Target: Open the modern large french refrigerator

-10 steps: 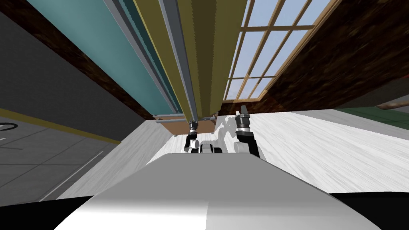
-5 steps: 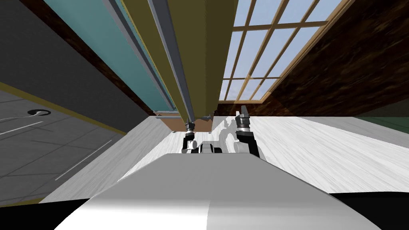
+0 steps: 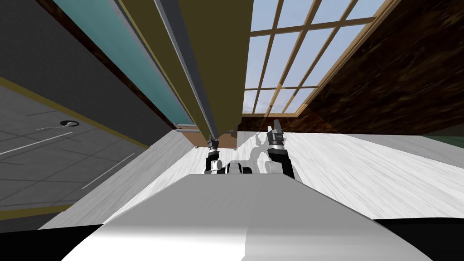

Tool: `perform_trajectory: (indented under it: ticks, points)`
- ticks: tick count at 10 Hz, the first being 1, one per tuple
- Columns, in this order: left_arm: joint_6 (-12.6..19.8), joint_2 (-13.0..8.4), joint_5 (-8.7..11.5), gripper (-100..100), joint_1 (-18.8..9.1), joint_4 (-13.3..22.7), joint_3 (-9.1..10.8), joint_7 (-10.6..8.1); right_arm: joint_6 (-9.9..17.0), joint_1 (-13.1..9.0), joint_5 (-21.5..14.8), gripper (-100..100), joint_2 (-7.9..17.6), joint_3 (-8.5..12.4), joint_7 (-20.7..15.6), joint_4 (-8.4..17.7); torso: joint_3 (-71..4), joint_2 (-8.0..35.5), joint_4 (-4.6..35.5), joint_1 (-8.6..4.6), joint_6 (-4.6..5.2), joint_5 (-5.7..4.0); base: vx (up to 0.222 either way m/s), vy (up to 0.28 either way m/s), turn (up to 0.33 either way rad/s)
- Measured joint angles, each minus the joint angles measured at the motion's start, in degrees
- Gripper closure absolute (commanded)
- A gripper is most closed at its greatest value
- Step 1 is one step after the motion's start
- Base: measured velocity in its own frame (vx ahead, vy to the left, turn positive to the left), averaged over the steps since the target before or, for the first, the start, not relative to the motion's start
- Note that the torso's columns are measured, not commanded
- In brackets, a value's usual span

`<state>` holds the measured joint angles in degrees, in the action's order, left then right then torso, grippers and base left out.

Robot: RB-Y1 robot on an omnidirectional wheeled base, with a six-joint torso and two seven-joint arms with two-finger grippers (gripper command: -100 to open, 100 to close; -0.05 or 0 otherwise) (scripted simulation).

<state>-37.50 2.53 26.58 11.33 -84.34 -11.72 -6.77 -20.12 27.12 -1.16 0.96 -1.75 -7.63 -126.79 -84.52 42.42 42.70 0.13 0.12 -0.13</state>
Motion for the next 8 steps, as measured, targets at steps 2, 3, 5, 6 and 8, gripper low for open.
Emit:
perform_trajectory:
  ticks: [2, 3, 5, 6, 8]
  points:
    - [0.0, 0.0, 1.0, 100, 1.4, -1.3, 0.66, 0.81, 0.0, 0.0, 0.0, 0, 0.0, 0.0, 0.0, 0.0, 0.0, -0.1, -0.2, -0.46, -0.23, -0.05, 0.034, -0.289, 0.198]
    - [-0.7, 0.0, 1.6, 100, 2.3, -2.1, 1.15, 1.36, 0.0, 0.0, 0.0, 0, 0.0, 0.0, 0.0, 0.0, 0.0, 0.0, -0.2, -0.6, -0.12, -0.07, 0.017, -0.235, 0.101]
    - [-1.6, -0.2, 2.5, 100, 2.9, -2.4, 2.22, 1.96, 0.0, 0.0, 0.0, 0, 0.0, 0.0, 0.0, 0.0, -0.1, -0.1, -0.1, -0.49, 0.23, -0.04, -0.017, -0.277, 0.106]
    - [-1.6, -0.1, 3.1, 100, 3.6, -3.3, 2.76, 2.59, 0.0, 0.0, 0.0, 0, 0.0, 0.0, 0.0, 0.0, 0.0, -0.1, -0.1, -0.82, 0.19, -0.13, 0.037, -0.349, 0.181]
    - [-2.3, 0.0, 4.5, 100, 5.3, -4.8, 3.79, 3.83, 0.0, 0.0, 0.0, 0, 0.0, 0.0, 0.0, 0.0, -0.1, -0.2, 0.0, -0.7, 0.29, -0.22, -0.012, -0.31, 0.143]
